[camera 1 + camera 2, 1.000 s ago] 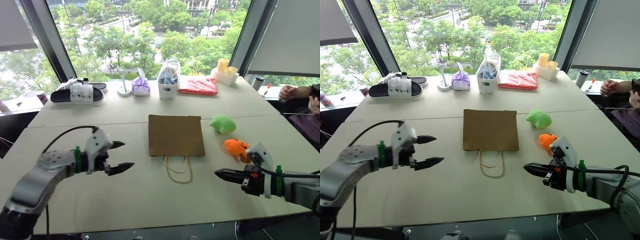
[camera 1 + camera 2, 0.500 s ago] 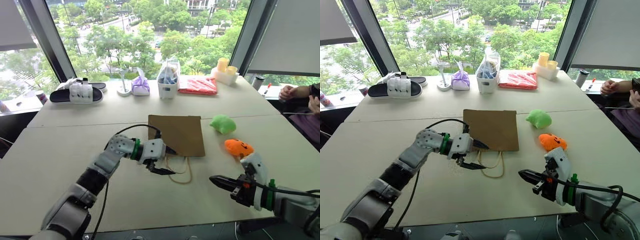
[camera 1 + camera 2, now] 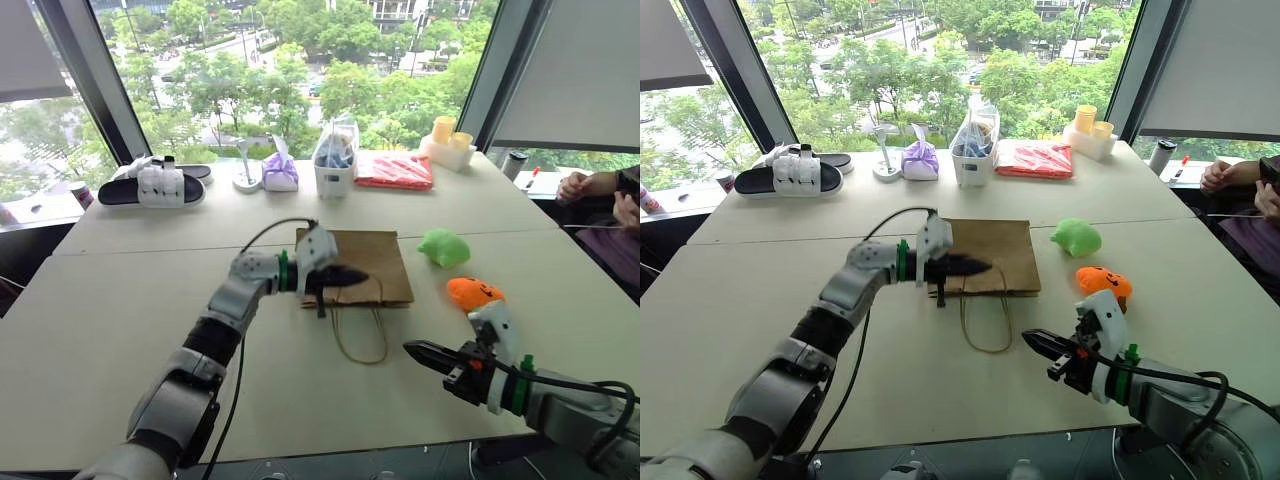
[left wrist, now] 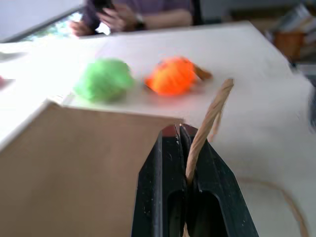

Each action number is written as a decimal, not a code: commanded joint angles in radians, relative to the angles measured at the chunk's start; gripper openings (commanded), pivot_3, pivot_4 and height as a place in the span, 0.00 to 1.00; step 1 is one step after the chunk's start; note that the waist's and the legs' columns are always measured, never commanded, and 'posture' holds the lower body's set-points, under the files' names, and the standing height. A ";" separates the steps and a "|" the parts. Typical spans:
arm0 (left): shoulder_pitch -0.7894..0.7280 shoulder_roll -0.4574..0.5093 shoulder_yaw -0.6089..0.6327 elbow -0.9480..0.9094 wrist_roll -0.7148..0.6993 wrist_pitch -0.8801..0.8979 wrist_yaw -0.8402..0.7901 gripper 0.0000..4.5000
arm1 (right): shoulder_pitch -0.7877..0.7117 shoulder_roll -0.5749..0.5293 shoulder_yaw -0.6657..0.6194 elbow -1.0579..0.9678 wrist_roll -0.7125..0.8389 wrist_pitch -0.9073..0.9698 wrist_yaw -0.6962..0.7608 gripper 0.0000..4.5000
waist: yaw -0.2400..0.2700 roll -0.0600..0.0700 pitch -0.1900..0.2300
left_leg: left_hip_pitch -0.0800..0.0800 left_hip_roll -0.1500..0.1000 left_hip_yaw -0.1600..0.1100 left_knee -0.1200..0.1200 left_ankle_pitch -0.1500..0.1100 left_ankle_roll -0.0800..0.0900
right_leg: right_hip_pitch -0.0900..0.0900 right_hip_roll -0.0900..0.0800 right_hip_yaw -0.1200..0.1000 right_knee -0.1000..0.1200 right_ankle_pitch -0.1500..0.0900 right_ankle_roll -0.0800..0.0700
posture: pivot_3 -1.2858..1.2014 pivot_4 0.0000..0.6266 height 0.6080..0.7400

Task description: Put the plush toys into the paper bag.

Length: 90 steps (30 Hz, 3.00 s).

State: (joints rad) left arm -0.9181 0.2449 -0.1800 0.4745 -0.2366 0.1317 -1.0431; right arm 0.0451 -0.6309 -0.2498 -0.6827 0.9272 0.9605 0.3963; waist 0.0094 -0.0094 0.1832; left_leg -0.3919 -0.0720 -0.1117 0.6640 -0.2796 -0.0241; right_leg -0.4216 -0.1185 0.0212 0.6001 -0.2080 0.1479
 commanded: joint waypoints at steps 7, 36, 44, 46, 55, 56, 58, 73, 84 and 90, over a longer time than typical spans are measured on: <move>0.009 -0.071 0.109 -0.255 -0.139 0.426 0.220 0.01 | -0.240 0.208 0.215 0.143 -0.272 -0.169 -0.175 0.00 | -0.004 0.002 -0.001 | 0.001 -0.001 -0.001 -0.001 0.001 -0.001 | -0.002 0.000 0.001 0.004 0.000 0.000 | 0.52 0.24 1.00; -0.041 -0.032 0.249 -0.486 -0.508 0.613 0.147 0.01 | -0.497 0.375 0.409 0.711 -0.713 -0.337 -0.076 0.00 | -0.027 0.002 -0.001 | 0.001 -0.001 0.000 -0.001 0.002 -0.004 | -0.007 0.000 0.002 0.012 0.000 -0.001 | 0.52 0.24 1.00; -0.015 -0.038 0.238 -0.427 -0.465 0.544 0.171 0.01 | -0.480 0.387 0.401 0.676 -0.730 -0.331 -0.068 0.00 | -0.026 0.003 -0.001 | 0.001 -0.001 0.000 -0.001 0.002 -0.004 | -0.007 0.000 0.002 0.012 0.000 -0.001 | 0.52 0.24 1.00; -0.012 -0.037 0.234 -0.396 -0.438 0.518 0.180 0.01 | -0.467 0.384 0.382 0.638 -0.720 -0.365 -0.057 0.00 | -0.024 0.003 -0.001 | 0.001 -0.001 0.000 -0.001 0.002 -0.004 | -0.007 0.000 0.002 0.012 0.000 -0.001 | 0.52 0.24 1.00; 0.025 -0.023 0.219 -0.372 -0.411 0.496 0.155 0.00 | -0.298 0.293 0.112 0.145 -0.427 -0.233 0.035 0.12 | -0.020 0.002 -0.001 | 0.001 -0.001 -0.001 -0.001 0.002 -0.004 | -0.007 0.000 0.002 0.011 0.000 -0.001 | 0.52 0.24 1.00; 0.030 -0.025 0.216 -0.372 -0.411 0.497 0.152 0.00 | -0.284 0.268 0.066 0.108 -0.388 -0.209 0.042 0.20 | -0.018 0.002 -0.001 | 0.001 -0.002 -0.001 -0.001 0.002 -0.004 | -0.006 0.000 0.002 0.011 0.000 -0.001 | 0.52 0.24 1.00; 0.040 -0.030 0.211 -0.372 -0.409 0.498 0.149 0.00 | -0.267 0.222 -0.021 0.074 -0.329 -0.167 0.036 0.43 | -0.020 0.002 -0.001 | 0.001 -0.001 -0.001 -0.001 0.002 -0.004 | -0.006 0.000 0.002 0.011 0.000 0.000 | 0.52 0.24 1.00; 0.058 -0.057 0.193 -0.370 -0.399 0.489 0.162 0.00 | -0.363 0.001 0.103 0.760 -0.694 -0.404 0.030 0.99 | -0.029 0.002 -0.001 | 0.002 -0.001 0.003 -0.001 0.002 -0.004 | -0.006 0.000 0.003 0.011 0.000 -0.001 | 0.52 0.24 1.00; 0.059 -0.047 0.203 -0.391 -0.400 0.499 0.190 0.00 | -0.415 0.013 0.127 0.885 -0.775 -0.475 0.028 0.05 | -0.027 0.002 -0.001 | 0.003 -0.001 0.003 -0.001 0.002 -0.004 | -0.005 0.000 0.003 0.011 0.000 -0.001 | 0.52 0.24 1.00; 0.057 -0.052 0.202 -0.388 -0.403 0.499 0.197 0.00 | -0.368 -0.018 0.049 0.718 -0.719 -0.506 0.069 0.02 | -0.023 0.002 -0.001 | 0.002 -0.001 0.003 0.000 0.002 -0.004 | -0.005 0.000 0.003 0.011 0.000 -0.001 | 0.52 0.24 1.00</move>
State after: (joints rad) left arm -0.8490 0.1917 0.0126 0.1152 -0.6289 0.6416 -0.8445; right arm -0.3232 -0.6324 -0.1676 0.1239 0.1760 0.4714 0.4360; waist -0.0133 -0.0072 0.1818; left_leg -0.3895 -0.0729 -0.1084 0.6636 -0.2775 -0.0278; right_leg -0.4265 -0.1184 0.0245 0.6111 -0.2083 0.1474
